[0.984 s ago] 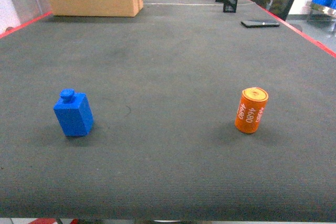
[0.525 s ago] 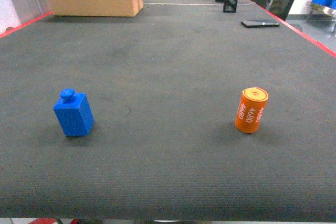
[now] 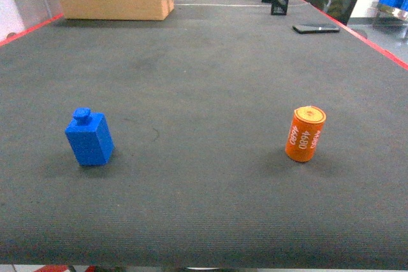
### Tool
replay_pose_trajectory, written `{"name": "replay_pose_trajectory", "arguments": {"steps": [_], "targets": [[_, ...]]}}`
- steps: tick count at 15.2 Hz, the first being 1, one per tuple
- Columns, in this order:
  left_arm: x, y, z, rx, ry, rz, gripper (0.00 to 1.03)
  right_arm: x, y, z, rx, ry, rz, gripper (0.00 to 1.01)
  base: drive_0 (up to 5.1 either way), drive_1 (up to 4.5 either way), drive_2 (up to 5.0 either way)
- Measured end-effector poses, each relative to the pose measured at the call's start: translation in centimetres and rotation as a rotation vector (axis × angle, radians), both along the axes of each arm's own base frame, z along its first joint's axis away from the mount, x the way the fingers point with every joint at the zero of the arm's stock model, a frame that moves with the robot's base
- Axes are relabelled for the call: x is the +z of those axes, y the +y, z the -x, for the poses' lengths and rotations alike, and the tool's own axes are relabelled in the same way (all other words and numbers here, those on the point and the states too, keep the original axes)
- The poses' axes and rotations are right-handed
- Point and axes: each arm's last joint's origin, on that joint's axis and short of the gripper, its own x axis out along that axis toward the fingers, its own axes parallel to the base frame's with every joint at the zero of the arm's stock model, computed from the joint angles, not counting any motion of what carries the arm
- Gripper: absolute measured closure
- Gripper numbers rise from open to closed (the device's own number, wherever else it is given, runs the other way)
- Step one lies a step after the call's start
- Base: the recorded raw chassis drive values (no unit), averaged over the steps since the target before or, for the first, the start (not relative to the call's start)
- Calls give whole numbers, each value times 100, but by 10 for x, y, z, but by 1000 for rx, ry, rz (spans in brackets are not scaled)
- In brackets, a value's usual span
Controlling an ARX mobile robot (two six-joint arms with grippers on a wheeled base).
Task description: Sort blue parts and orange caps into right shelf containers
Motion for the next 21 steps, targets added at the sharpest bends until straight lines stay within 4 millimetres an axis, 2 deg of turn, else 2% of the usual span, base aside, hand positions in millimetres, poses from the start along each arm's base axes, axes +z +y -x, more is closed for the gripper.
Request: {"name": "replay_pose_trajectory", "arguments": {"steps": [1, 2, 4, 5, 6, 7, 9, 11, 13, 15, 21], "targets": [[-2, -1, -1, 65, 63, -11, 5, -1, 0, 0, -16, 20, -3, 3, 0, 0, 0], [0, -7, -8, 131, 88, -25, 5, -2, 6, -5, -121, 110, -15, 3, 0, 0, 0], [15, -9, -37, 227, 38, -23, 5, 10, 15, -26, -192, 78, -39, 3, 0, 0, 0], [27, -12, -56, 196, -6, -18, 5, 16, 16, -39, -198, 58, -49, 3, 0, 0, 0], [42, -19, -89, 147, -65, -18, 5, 28, 18, -65, -164, 24, -71, 3, 0, 0, 0], [47, -24, -120, 116, -78, -18, 5, 37, 24, -93, -115, 10, -76, 3, 0, 0, 0], [27, -38, -173, 71, 37, -32, 5, 37, 38, -149, -62, 49, -68, 3, 0, 0, 0], [2, -53, -205, 49, 110, -32, 5, 23, 61, -196, 14, 132, -54, 3, 0, 0, 0], [-12, -62, -220, 35, 134, -31, 5, 6, 80, -223, 49, 182, -43, 3, 0, 0, 0], [-25, -64, -231, 40, 165, -33, 5, -12, 89, -239, 65, 238, -33, 3, 0, 0, 0], [-66, -60, -249, 51, 267, -18, 5, -49, 98, -261, 66, 337, -45, 3, 0, 0, 0]]}}
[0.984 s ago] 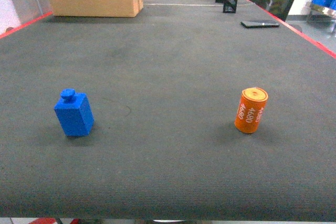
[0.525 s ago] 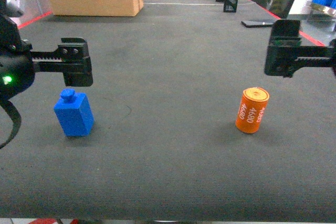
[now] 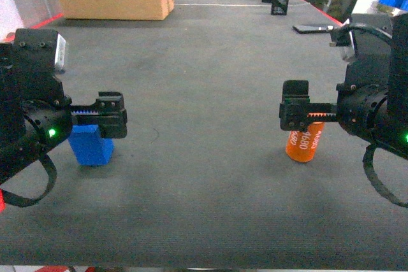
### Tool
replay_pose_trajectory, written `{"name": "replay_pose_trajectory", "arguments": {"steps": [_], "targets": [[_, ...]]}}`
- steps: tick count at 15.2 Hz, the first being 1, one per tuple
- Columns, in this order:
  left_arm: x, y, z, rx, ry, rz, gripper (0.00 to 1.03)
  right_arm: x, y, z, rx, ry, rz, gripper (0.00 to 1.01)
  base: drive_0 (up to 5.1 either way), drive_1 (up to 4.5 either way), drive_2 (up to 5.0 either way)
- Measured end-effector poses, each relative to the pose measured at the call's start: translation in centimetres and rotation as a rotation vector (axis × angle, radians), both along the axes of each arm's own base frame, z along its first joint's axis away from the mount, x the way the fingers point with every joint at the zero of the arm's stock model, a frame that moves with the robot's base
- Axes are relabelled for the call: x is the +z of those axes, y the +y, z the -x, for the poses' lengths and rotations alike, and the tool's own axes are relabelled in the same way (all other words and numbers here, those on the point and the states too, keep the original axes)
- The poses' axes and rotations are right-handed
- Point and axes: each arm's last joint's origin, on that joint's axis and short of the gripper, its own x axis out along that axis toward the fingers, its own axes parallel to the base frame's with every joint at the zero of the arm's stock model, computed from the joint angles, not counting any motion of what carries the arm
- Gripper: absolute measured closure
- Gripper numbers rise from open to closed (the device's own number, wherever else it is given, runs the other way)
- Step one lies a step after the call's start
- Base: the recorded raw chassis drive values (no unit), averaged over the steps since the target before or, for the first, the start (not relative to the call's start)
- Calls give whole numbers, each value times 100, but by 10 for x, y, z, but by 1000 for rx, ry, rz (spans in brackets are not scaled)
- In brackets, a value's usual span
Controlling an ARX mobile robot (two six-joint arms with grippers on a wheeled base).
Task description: Sort blue parts and orange caps into right shelf containers
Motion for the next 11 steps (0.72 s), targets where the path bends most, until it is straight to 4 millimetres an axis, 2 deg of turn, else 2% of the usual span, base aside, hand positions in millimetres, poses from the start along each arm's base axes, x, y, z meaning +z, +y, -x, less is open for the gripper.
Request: {"name": "replay_pose_trajectory", "arguments": {"steps": [8, 11], "targets": [[-44, 1, -9, 10, 103, -34, 5, -49, 8, -14, -34, 111, -29, 3, 0, 0, 0], [-47, 1, -10, 28, 105, -41, 5, -53, 11, -16, -61, 105, -4, 3, 0, 0, 0]]}}
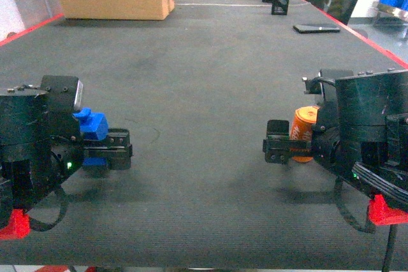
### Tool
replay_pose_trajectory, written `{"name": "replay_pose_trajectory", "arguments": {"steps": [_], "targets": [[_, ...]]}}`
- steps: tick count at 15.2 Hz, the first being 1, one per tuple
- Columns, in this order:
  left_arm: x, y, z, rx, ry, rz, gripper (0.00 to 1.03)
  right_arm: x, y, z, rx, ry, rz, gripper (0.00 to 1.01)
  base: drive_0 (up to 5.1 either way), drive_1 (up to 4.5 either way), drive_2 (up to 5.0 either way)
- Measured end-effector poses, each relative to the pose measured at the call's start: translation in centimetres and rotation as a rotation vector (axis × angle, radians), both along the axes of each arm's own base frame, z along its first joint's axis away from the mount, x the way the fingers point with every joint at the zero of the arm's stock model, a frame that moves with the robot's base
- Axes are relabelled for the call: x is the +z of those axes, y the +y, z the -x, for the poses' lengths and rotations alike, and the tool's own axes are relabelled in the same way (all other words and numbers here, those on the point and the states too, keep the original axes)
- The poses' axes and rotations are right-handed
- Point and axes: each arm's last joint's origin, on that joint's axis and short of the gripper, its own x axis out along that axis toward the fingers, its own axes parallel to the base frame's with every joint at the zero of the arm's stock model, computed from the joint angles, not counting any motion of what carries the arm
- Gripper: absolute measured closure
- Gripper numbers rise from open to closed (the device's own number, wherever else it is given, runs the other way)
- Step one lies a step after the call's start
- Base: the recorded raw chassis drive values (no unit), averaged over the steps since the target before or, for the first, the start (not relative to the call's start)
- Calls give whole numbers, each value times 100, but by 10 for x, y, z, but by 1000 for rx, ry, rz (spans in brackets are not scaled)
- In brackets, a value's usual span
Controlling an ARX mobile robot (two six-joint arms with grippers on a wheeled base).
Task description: Sort blue parts and orange caps into right shelf containers
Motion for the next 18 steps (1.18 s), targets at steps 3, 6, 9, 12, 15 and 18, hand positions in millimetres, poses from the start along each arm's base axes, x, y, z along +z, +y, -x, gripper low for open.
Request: {"name": "replay_pose_trajectory", "arguments": {"steps": [3, 6, 9, 12, 15, 18], "targets": [[-3, 0, 0, 19, 26, 13, 18, 2, 0, -3, -14, -2, 16, 21, 0, 0, 0], [-3, -1, 0, 17, 25, 15, 47, 1, 1, -2, -10, 5, 16, 51, 0, 0, 0], [-2, -2, 0, 20, 10, 14, 61, 1, 0, -1, -16, 9, -2, 57, 0, 0, 0], [-1, 2, 10, 27, -4, 2, 61, 11, -5, 14, -13, -12, 0, 57, 0, 0, 0], [39, 14, 33, 41, -134, -15, 61, 59, -26, 46, -26, -125, 11, 57, 0, 0, 0], [88, 36, 82, 105, -282, -49, 61, 108, -59, 105, -49, -215, -9, 57, 0, 0, 0]]}}
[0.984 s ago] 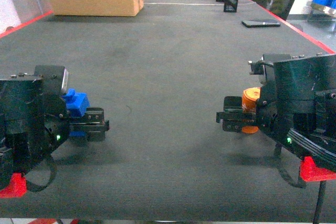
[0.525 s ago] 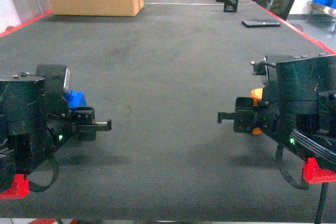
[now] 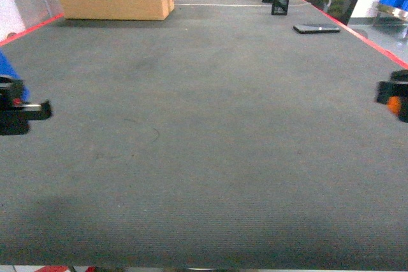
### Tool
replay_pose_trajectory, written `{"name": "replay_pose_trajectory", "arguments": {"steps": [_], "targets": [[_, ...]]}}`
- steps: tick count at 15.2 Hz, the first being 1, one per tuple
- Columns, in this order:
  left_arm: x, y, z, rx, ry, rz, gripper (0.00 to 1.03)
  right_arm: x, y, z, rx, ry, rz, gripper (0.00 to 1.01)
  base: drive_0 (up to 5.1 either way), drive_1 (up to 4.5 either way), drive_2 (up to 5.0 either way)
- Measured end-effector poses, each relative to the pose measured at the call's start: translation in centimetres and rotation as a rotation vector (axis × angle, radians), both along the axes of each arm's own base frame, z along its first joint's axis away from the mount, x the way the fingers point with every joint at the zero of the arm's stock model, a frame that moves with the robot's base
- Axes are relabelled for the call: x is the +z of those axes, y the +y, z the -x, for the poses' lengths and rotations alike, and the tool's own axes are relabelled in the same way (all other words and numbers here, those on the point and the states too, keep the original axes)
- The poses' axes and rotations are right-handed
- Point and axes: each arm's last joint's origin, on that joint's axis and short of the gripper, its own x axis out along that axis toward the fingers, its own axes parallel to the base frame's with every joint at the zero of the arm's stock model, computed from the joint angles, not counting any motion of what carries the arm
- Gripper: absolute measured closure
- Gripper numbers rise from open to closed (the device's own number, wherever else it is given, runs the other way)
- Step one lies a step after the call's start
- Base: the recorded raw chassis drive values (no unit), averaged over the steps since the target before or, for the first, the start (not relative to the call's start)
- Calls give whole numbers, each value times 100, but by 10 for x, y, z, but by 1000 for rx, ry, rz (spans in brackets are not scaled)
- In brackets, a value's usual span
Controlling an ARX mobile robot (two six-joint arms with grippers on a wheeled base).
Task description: Sort blue parts and orange caps into right shelf containers
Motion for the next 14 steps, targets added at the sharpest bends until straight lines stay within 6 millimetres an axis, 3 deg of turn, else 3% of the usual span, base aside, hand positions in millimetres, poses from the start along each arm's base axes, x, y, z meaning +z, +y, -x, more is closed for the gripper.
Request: {"name": "replay_pose_trajectory", "arguments": {"steps": [4, 7, 9, 12, 14], "targets": [[40, -7, 75, -9, -107, -17, 61, 41, -17, 83, -60, -139, -39, 57, 0, 0, 0], [70, -3, 110, -7, -213, 10, 61, 61, -33, 135, -153, -263, -85, 57, 0, 0, 0], [82, 1, 115, 43, -324, 38, 61, 64, -34, 138, -218, -294, -84, 57, 0, 0, 0], [72, 1, 111, 23, -233, 24, 61, 59, -33, 136, -213, -264, -66, 57, 0, 0, 0], [69, 8, 122, -154, -118, 46, 61, 48, -39, 141, -39, -217, 23, 57, 0, 0, 0]]}}
